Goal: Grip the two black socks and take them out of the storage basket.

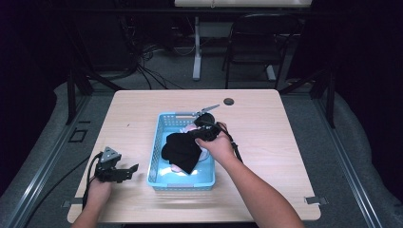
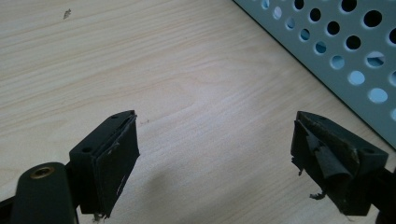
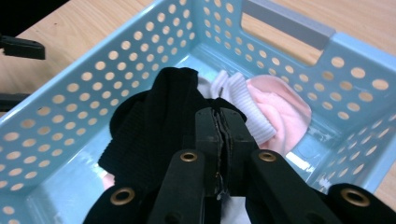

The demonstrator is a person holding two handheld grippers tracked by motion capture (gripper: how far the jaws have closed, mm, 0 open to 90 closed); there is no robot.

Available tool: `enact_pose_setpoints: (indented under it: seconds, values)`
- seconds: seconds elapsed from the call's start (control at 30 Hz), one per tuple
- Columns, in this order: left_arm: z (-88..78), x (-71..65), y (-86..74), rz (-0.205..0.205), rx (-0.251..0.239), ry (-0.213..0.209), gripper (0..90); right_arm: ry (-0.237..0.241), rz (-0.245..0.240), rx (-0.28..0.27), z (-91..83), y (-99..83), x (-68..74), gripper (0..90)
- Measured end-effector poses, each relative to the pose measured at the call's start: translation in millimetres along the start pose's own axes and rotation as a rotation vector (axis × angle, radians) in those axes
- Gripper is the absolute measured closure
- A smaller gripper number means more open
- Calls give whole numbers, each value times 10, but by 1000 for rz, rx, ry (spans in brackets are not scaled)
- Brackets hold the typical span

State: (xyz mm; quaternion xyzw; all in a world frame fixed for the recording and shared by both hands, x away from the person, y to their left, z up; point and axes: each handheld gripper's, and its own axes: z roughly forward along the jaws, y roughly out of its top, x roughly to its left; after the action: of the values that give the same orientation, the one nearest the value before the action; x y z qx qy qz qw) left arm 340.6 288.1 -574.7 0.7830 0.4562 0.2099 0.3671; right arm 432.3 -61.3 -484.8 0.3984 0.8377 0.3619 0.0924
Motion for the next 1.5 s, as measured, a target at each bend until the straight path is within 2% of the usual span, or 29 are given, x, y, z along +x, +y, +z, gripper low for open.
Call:
enact_pose_setpoints:
  seconds: [0.23,0.33,0.37,0.4,0.47,0.53,0.57,0.6,0.93,1.1,1.27,1.3,1.5]
  values:
    - [1,-6,0,1,-1,0,151,24,-61,-37,-178,66,128,876]
    - [0,-3,0,2,0,2,151,29,-101,-68,-384,169,203,877]
    - [-2,-1,1,2,4,1,151,29,-101,-68,-384,169,203,877]
    - [0,-2,0,2,3,1,151,35,-109,-95,-537,238,239,877]
    - [1,-3,0,2,1,1,151,34,-115,-99,-590,261,249,877]
    - [1,-4,0,2,0,1,151,30,-131,-129,-768,335,288,877]
    - [0,-4,0,2,0,2,151,30,-131,-129,-768,335,288,877]
    - [0,-5,0,2,1,2,151,28,-140,-140,-870,369,302,877]
    - [0,-4,-2,1,4,3,151,8,-163,-172,-1196,448,335,877]
    - [1,-3,-3,0,3,2,151,4,-162,-183,-1313,440,300,877]
    - [-1,-4,-3,-1,3,3,151,-30,-152,-206,-1525,395,195,877]
    - [-1,-4,-3,-1,3,3,151,-30,-152,-206,-1525,395,195,877]
    - [3,-4,-5,1,6,5,151,-82,-120,-220,-1767,269,-4,877]
